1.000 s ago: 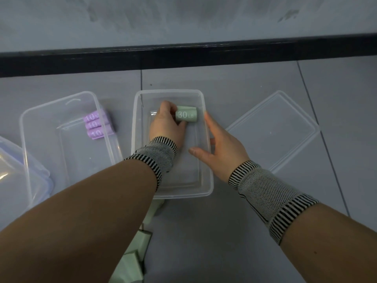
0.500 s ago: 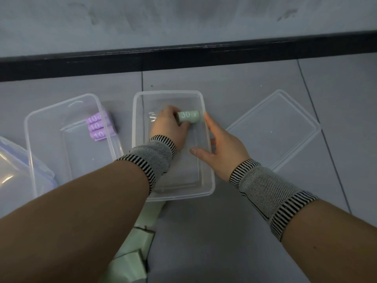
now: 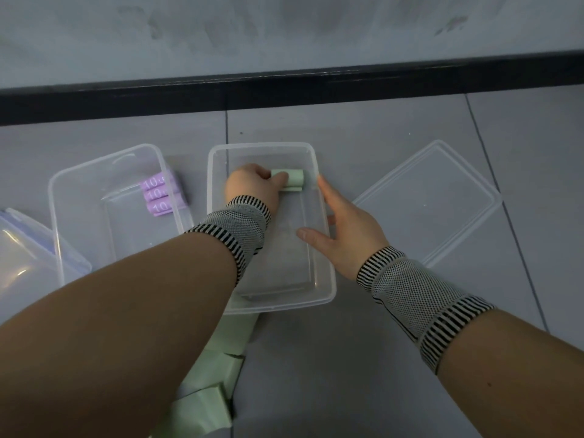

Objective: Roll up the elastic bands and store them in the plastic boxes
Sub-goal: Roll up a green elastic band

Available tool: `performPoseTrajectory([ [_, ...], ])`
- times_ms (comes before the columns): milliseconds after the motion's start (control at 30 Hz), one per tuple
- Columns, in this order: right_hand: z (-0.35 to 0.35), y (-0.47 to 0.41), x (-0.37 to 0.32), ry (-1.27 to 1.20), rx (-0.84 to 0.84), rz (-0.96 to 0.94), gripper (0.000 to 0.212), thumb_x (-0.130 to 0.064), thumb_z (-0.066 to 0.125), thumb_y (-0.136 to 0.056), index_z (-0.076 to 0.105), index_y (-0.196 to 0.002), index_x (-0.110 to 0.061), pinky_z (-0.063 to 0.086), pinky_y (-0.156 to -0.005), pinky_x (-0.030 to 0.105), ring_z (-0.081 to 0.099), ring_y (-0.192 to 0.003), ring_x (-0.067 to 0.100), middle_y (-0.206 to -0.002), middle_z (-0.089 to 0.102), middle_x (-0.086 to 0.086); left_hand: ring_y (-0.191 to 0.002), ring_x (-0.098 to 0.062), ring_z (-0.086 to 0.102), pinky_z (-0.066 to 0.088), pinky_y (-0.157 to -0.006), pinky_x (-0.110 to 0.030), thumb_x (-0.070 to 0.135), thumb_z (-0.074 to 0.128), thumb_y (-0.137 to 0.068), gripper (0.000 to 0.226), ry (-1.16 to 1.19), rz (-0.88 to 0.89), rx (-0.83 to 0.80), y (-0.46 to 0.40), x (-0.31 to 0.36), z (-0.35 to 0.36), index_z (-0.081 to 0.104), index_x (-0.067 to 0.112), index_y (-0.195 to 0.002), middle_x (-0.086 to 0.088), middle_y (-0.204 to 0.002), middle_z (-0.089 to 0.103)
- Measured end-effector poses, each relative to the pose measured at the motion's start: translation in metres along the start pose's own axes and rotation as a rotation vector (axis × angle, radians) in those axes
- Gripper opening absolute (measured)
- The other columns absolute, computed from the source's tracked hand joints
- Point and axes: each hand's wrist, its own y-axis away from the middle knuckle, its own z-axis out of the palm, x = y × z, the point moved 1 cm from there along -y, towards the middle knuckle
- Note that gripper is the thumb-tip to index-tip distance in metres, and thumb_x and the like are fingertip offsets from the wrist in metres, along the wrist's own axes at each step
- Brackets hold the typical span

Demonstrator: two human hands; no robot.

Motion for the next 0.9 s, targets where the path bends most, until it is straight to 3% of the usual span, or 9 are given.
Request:
performPoseTrajectory([
  [133, 0.0000, 0.0003, -0.0039, 0.006, 0.000, -0.012, 0.088, -0.045, 0.063, -0.086, 0.007, -0.151, -0.030, 0.038, -0.105, 0.031, 0.047, -0.128, 0.016, -0.150, 0.038, -0.003, -0.084, -0.012, 0.058, 0.039, -0.072, -0.020, 0.035, 0.065, -0.084, 0.029, -0.013, 0.070, 0.036, 0.0023, -0.0037, 0.0012, 0.063, 0.018, -0.108, 0.007, -0.090, 0.060],
  [367, -0.0012, -0.0008, -0.0078, 0.046, -0.009, -0.013, 0.088, -0.046, 0.061, -0.086, 0.005, -0.151, -0.030, 0.039, -0.104, 0.031, 0.047, -0.128, 0.016, -0.151, 0.036, -0.003, -0.089, -0.016, 0.061, 0.040, -0.071, -0.021, 0.035, 0.058, -0.088, 0.036, -0.160, 0.190, 0.040, 0.0056, -0.0080, 0.0041, 0.055, 0.024, -0.122, 0.002, -0.098, 0.067],
  [700, -0.0016, 0.0009, -0.0058, 0.052, -0.010, -0.018, 0.087, -0.046, 0.061, -0.087, 0.005, -0.151, -0.029, 0.039, -0.103, 0.030, 0.046, -0.129, 0.016, -0.151, 0.035, -0.003, -0.072, -0.012, 0.053, 0.035, -0.062, -0.022, 0.031, 0.062, -0.087, 0.025, -0.111, 0.132, 0.109, 0.0048, -0.0098, 0.0084, 0.056, 0.023, -0.110, 0.010, -0.070, 0.056],
  [900, 0.0022, -0.0013, -0.0082, 0.042, 0.000, -0.003, 0.086, -0.047, 0.061, -0.086, 0.007, -0.152, -0.029, 0.037, -0.104, 0.028, 0.045, -0.129, 0.016, -0.152, 0.034, -0.004, -0.080, -0.023, 0.059, 0.046, -0.068, -0.028, 0.028, 0.062, -0.087, 0.022, -0.235, 0.217, 0.004, 0.0044, -0.0071, 0.0022, 0.046, 0.021, -0.101, -0.002, -0.087, 0.064],
])
